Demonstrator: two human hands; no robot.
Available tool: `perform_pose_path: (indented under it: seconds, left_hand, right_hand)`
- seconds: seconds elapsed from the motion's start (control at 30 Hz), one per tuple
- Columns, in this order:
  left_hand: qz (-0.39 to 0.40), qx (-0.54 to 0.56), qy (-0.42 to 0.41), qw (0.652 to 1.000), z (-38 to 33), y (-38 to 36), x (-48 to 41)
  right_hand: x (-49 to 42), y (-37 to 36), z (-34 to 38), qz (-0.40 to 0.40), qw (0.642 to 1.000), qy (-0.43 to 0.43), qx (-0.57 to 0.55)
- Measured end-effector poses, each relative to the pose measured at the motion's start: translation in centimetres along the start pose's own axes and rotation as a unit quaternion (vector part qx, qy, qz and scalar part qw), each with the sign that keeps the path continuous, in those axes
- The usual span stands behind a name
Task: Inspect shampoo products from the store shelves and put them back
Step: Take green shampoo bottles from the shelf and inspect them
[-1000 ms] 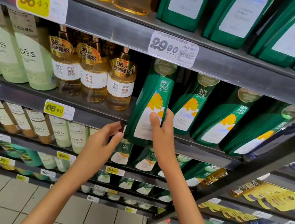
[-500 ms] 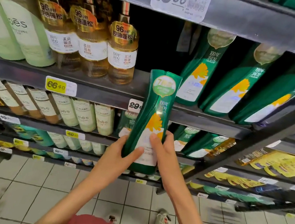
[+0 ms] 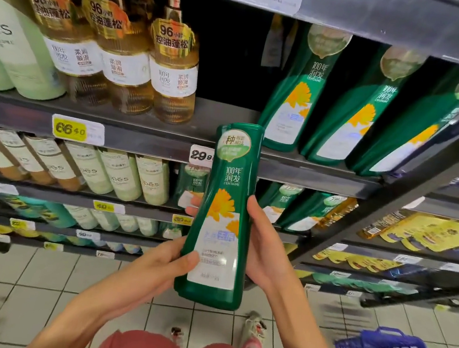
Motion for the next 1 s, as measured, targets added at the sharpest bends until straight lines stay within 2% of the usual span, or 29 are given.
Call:
perform_pose_path:
  seconds: [0.13,0.23,0.3,0.37,0.43,0.5,0.57,0.63,0.7,0.77,0.83,0.9,0.97,1.0]
  left_hand:
    - [-0.004,-0.207,-0.009,0.978,-0.3,0.0,-0.7]
    - [-0.057,-0.247,-0.05,0.966,-0.1,-1.0,-0.5]
    - [-0.129,-0.263,-0.095,0.952,0.3,-1.9,0.1]
    - [-0.151,-0.314,-0.121,0.929,0.6,-2.7,0.3]
    - [-0.146,-0.412,-0.135,0.889,1.1,-3.3,-0.2]
    - [-0.179,-0.448,-0.154,0.862,1.1,-3.2,-0.9]
    - [-0.184,-0.382,-0.15,0.893,0.5,-2.8,-1.3]
    - [-0.159,-0.247,-0.124,0.948,0.1,-2.2,-1.3]
    - [-0.124,-0.103,-0.093,0.983,0.0,-1.8,-1.0]
    - [-0.083,0.0,-0.054,0.995,0.1,-1.7,-0.7]
    - [-0.048,0.076,-0.02,0.996,-0.1,-1.5,-0.8]
    - [-0.043,0.063,-0.006,0.997,-0.4,-1.1,-1.0]
    - [-0.052,-0.106,-0.019,0.993,-0.4,-1.1,-1.5]
    - [-0.078,-0.19,-0.039,0.978,-0.4,-1.4,-1.6]
  right_hand:
    - [0.2,0.3,-0.2,-0.054,0.998,0.01,0.024]
    - [-0.1,0.2,-0.2,-0.122,0.986,0.049,0.102]
    - [-0.3,0.0,0.0,-0.191,0.965,0.07,0.166]
    - [-0.5,-0.1,0.1,-0.255,0.942,0.09,0.198]
    - [-0.9,-0.2,-0.1,-0.281,0.936,0.102,0.188]
    - [-1.1,-0.2,-0.1,-0.299,0.931,0.096,0.185]
    - [-1.0,-0.1,0.4,-0.288,0.932,0.085,0.203]
    - [-0.7,0.2,1.0,-0.25,0.944,0.064,0.204]
    - [-0.3,0.5,1.1,-0.182,0.971,0.038,0.149]
    - [0.1,0.6,1.0,-0.073,0.996,0.026,0.033]
    - [0.5,0.3,0.9,0.01,0.999,0.019,-0.048]
    - [0.5,0.0,1.0,0.007,0.998,0.032,-0.052]
    - [0.2,-0.4,1.1,-0.056,0.997,0.062,-0.006]
    - [-0.1,-0.8,1.3,-0.103,0.991,0.076,0.042]
Point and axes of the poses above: each hand's wrist, its own x-axis away from the middle knuckle, its own y-axis out of the back of the hand, z = x × y, the point moved 1 cm from there along -x, towards the middle knuckle, and after that the axes turned 13 degrees about -y, right-handed, at the moved point
